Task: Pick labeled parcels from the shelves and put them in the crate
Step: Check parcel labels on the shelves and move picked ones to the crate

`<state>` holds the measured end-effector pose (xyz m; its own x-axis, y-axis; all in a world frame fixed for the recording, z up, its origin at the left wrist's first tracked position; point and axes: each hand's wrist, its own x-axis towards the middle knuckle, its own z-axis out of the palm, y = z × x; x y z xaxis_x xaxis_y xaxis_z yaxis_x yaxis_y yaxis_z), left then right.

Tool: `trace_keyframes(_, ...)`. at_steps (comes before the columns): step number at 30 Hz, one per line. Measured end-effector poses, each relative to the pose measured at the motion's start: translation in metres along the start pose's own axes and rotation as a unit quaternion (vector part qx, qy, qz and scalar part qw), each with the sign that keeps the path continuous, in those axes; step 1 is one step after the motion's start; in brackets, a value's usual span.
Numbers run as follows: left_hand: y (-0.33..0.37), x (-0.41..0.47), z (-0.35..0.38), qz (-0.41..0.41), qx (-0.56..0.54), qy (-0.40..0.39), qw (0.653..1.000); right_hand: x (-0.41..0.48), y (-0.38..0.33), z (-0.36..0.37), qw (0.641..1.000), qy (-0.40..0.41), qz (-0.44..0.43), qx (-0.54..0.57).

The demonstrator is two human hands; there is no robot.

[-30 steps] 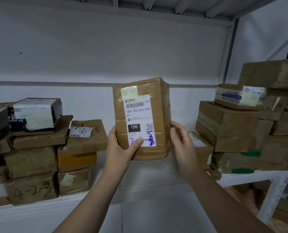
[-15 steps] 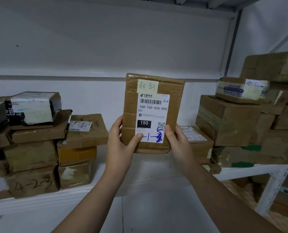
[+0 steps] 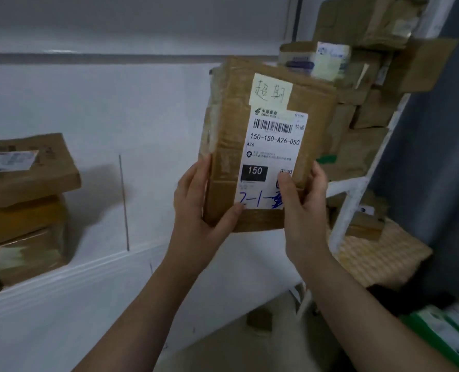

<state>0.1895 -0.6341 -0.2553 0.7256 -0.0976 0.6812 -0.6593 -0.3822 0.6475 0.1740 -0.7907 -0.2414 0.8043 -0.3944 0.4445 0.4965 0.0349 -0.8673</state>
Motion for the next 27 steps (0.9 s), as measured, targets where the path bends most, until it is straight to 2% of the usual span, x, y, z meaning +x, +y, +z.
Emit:
trace_keyframes(9, 0.068, -0.054, 0.142, -0.042, -0.126, -0.152, 0.979, -0.049, -0.013, -0.175, 0.987, 0.13, 0.05, -0.085)
trace_keyframes(13, 0.114, -0.098, 0.219, -0.095, -0.2, -0.227, 0.948, -0.092, -0.023, -0.276, 0.97, 0.153, 0.101, -0.158)
trace_keyframes(17, 0.149, -0.155, 0.288, -0.174, -0.228, -0.312, 0.906, -0.148, -0.032, -0.368, 0.947, 0.174, 0.161, -0.215)
trace_keyframes(21, 0.174, -0.207, 0.343, -0.226, -0.236, -0.385, 0.863, -0.199, -0.031, -0.439, 0.928, 0.205, 0.229, -0.21)
trace_keyframes(27, 0.188, -0.257, 0.408, -0.233, -0.199, -0.463, 0.831, -0.247, -0.016, -0.506, 0.888, 0.273, 0.333, -0.162)
